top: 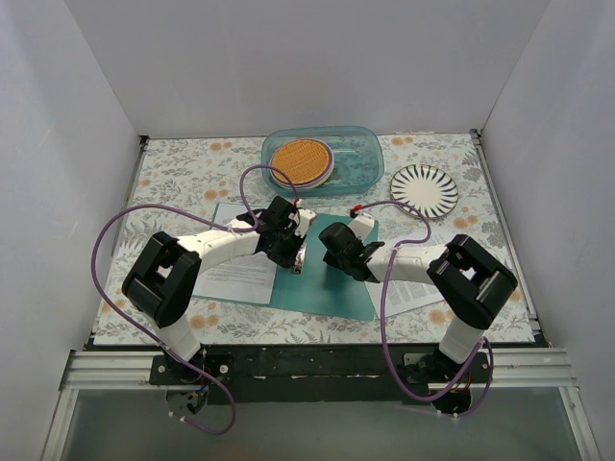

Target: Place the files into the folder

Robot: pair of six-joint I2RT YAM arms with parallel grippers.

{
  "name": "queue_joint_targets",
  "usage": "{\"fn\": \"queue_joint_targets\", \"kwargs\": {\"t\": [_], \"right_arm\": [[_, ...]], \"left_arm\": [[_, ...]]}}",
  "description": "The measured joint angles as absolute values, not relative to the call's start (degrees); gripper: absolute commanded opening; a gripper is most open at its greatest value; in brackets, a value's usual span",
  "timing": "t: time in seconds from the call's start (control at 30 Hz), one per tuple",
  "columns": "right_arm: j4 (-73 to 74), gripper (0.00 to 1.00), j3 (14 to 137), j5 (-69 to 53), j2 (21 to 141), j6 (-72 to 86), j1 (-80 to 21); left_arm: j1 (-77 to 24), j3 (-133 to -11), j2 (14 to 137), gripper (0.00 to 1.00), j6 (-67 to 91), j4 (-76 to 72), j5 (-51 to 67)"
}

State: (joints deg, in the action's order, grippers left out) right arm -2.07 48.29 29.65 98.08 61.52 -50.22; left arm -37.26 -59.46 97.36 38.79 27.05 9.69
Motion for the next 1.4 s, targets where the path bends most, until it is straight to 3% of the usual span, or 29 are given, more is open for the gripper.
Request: {"fn": "queue_joint_targets", "kwargs": {"t": [1.07, 1.4], "right_arm": [[-10.28, 0.01, 44.93, 29.28, 98.83, 64.60, -49.98], [-17.12, 0.01, 45.89, 26.89, 103.22, 66.63, -56.29]], "left_arm": [[-36.49, -63.51, 101.51, 0.00, 39.72, 29.34, 12.45], [-36.49, -63.72, 101.91, 0.00, 39.90, 29.08, 12.88]]}}
